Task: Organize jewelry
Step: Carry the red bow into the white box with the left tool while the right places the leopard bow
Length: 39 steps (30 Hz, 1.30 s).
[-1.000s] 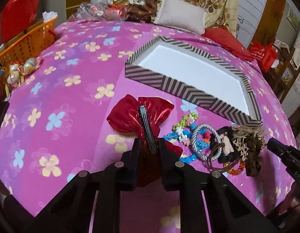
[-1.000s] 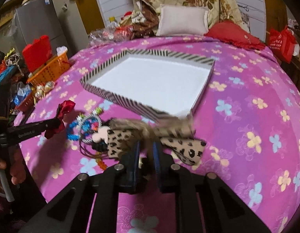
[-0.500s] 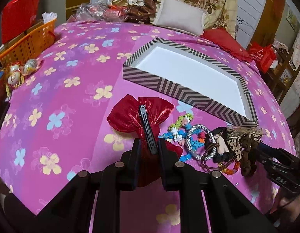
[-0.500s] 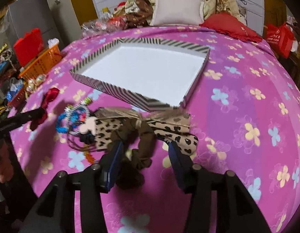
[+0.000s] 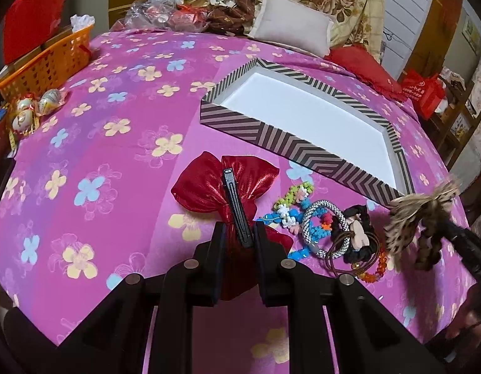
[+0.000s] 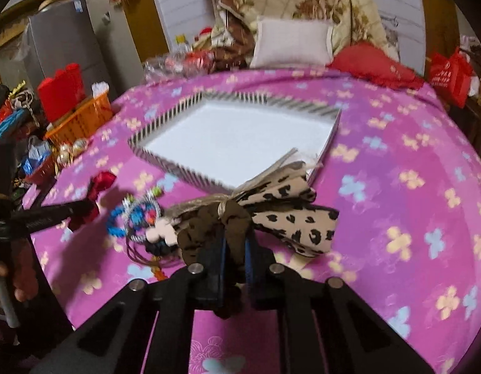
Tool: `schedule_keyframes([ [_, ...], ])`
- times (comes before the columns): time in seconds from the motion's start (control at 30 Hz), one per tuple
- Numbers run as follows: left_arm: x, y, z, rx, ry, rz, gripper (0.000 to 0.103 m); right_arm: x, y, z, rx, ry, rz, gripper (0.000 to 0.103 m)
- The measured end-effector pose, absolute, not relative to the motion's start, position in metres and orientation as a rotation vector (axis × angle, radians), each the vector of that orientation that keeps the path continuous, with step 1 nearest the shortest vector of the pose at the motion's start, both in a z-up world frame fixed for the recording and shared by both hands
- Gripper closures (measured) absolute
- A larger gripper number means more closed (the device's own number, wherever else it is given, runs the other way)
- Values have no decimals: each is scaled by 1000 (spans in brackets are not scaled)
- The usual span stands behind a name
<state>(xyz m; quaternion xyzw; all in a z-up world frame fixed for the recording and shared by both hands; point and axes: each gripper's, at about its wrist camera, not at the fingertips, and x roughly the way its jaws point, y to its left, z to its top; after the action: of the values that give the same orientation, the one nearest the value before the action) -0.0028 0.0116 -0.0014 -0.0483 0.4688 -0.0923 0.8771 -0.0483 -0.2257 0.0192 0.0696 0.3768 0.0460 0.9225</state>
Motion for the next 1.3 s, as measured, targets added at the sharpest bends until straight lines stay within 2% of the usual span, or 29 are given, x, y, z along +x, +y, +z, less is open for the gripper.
schedule_keyframes([
  [0.27, 4, 2, 14, -71, 946, -225, 103, -36, -236, 37, 165, 738, 87, 93],
  [0.77, 84, -22, 49, 4, 880, -208, 103, 27, -257, 35, 223, 739, 63, 92],
  [1.3, 157, -29, 7, 23, 968, -165, 103, 77, -274, -14, 254, 863, 21, 92],
])
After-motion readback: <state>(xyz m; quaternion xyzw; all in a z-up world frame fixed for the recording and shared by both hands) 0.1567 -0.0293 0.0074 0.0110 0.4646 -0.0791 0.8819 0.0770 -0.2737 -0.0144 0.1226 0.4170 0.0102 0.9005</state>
